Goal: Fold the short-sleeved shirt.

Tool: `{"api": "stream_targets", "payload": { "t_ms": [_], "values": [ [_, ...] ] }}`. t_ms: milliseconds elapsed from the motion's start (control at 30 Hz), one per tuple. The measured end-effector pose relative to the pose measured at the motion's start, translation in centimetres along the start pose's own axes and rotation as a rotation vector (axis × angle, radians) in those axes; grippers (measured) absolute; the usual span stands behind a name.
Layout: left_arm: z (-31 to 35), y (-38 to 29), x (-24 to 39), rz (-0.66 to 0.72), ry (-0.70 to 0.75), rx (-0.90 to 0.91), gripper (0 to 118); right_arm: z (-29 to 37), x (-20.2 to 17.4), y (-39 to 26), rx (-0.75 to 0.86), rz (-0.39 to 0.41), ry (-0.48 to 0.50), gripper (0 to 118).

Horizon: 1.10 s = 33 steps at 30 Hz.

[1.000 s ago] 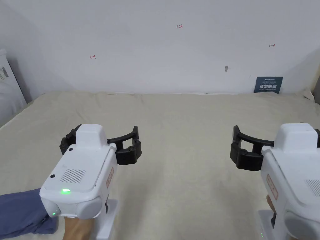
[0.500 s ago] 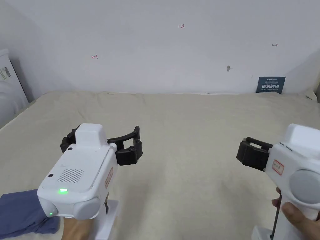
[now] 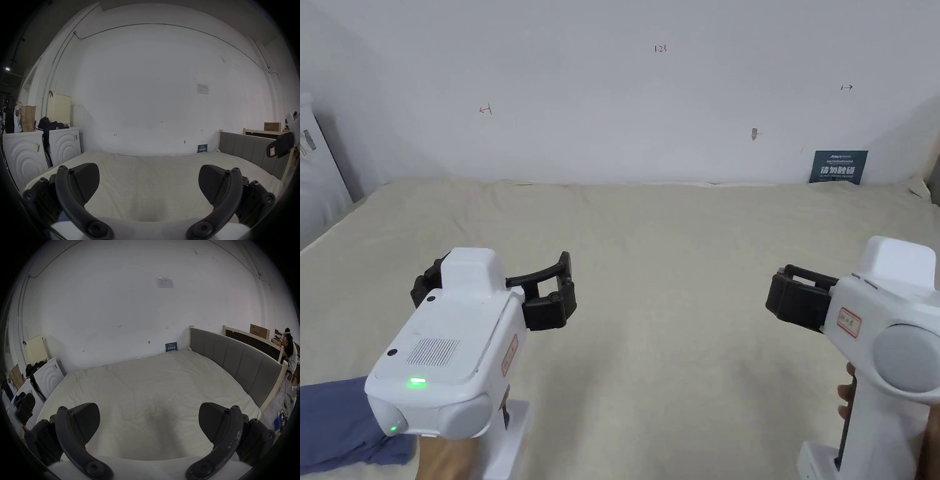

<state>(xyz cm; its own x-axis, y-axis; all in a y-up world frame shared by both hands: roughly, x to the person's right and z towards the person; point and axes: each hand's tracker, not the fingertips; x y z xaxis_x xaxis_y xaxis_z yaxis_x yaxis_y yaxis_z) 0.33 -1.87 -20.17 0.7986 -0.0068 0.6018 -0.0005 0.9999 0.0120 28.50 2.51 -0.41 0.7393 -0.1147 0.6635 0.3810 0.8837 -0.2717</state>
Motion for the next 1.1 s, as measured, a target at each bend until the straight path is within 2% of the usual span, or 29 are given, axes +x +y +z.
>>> {"api": "stream_targets", "payload": {
  "t_ms": [133, 200, 367, 600, 767, 900, 1100],
  "values": [
    [0.1, 0.0, 0.0, 0.006, 0.005, 0.008, 118, -0.5, 0.0, -0.2, -0.009, -0.009, -0.012, 118],
    [0.1, 0.0, 0.0, 0.005, 0.006, 0.01, 118, -0.7, -0.3, -0.3, 0.003, -0.014, -0.052, 118],
    [0.1, 0.1, 0.0, -0.002, 0.009, 0.018, 118, -1.3, -0.7, -0.7, 0.029, 0.046, -0.107, 118],
    [0.2, 0.2, 0.0, -0.004, 0.013, 0.026, 118, -0.7, -0.3, -2.1, 0.279, 0.119, 0.005, 118],
    [0.2, 0.2, 0.0, -0.003, 0.018, 0.028, 118, 0.0, -0.2, -3.4, 0.522, 0.115, 0.036, 118],
    [0.3, 0.2, 0.0, -0.006, 0.019, 0.03, 118, 0.0, -0.2, -3.4, 0.521, 0.163, 0.018, 118],
    [0.3, 0.2, 0.0, -0.003, 0.025, 0.033, 118, 0.0, 0.0, -3.4, 0.503, 0.154, 0.027, 118]
  ]
}}
